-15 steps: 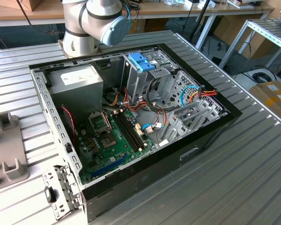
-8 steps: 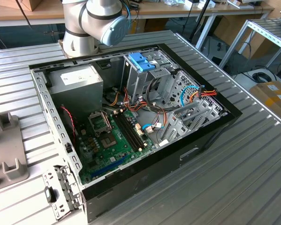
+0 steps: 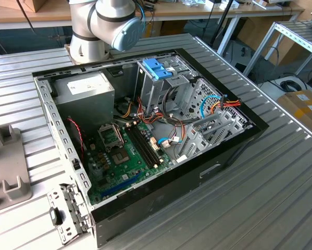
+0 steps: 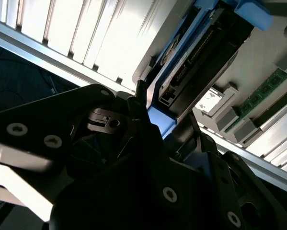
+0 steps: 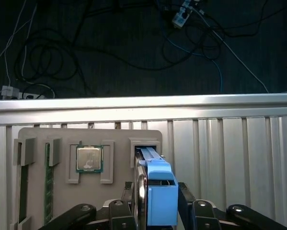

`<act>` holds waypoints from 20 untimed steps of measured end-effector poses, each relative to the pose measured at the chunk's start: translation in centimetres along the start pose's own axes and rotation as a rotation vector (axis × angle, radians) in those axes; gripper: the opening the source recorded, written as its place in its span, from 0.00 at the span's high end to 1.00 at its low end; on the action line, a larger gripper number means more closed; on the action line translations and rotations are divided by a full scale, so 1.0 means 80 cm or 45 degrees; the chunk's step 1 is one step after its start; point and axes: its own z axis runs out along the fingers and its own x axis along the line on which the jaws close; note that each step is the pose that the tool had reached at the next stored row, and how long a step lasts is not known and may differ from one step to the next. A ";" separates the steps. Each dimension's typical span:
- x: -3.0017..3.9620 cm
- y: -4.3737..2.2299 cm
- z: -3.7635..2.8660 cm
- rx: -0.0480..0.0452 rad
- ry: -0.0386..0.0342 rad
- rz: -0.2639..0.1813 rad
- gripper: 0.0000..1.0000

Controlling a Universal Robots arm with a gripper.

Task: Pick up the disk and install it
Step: 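Pick up the disk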

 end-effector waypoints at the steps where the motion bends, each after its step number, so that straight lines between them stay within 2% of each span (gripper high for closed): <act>1: 0.0001 0.0005 0.0011 0.000 0.0000 0.000 0.52; 7: 0.0004 0.0014 0.0075 0.000 0.0000 0.000 0.52; 18: 0.0004 0.0014 0.0084 0.000 0.0000 0.000 0.52; 19: 0.0004 0.0014 0.0084 0.000 0.0001 0.000 0.53; 20: 0.0004 0.0014 0.0086 0.000 0.0000 0.000 0.63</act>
